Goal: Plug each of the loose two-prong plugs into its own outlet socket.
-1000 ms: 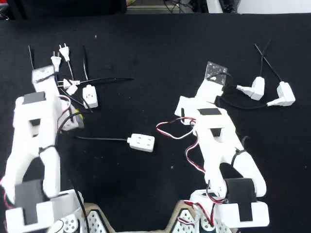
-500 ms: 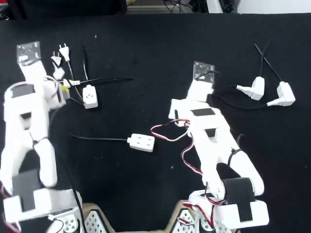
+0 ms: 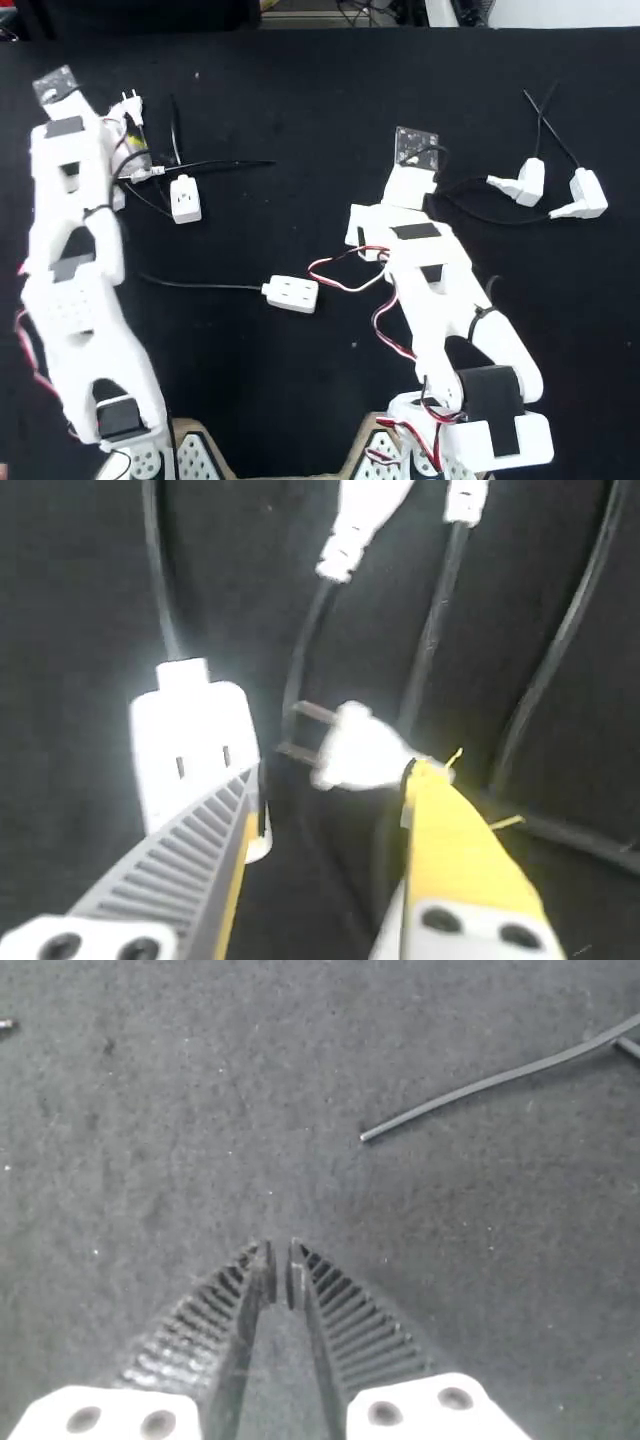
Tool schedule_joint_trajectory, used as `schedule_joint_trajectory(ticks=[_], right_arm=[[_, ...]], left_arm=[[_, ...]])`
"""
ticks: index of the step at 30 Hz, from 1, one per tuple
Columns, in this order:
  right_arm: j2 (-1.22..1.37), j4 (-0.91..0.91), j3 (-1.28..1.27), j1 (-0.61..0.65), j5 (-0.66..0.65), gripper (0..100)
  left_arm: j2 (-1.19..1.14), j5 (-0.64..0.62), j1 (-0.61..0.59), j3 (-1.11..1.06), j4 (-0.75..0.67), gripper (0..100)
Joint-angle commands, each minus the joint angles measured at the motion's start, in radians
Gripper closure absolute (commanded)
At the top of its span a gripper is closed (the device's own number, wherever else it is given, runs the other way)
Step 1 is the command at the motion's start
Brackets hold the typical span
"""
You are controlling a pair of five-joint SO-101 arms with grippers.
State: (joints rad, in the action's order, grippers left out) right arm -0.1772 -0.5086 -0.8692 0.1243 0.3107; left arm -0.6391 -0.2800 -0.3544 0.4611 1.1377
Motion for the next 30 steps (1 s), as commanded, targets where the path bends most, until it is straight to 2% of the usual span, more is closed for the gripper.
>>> schedule_joint_trajectory(ticks=[1,6,13,19,23,30], right_arm=[[-0.054,-0.003,0.054,0.015,-0.011,98.7],[-0.054,-0.003,0.054,0.015,-0.011,98.7],[-0.054,-0.005,0.054,0.017,-0.011,98.7],[-0.054,-0.005,0.056,0.017,-0.011,98.7],[-0.054,-0.005,0.056,0.017,-0.011,98.7],[-0.054,-0.005,0.056,0.017,-0.011,98.7]], left_arm=[[-0.141,-0.170,0.054,0.343,0.158,76],[-0.307,-0.232,0.087,0.616,0.272,76],[-0.520,-0.275,0.073,0.843,0.298,76],[-0.568,-0.273,0.071,1.027,0.422,76],[-0.585,-0.273,0.070,1.110,0.457,77],[-0.664,-0.273,0.071,1.122,0.451,92]])
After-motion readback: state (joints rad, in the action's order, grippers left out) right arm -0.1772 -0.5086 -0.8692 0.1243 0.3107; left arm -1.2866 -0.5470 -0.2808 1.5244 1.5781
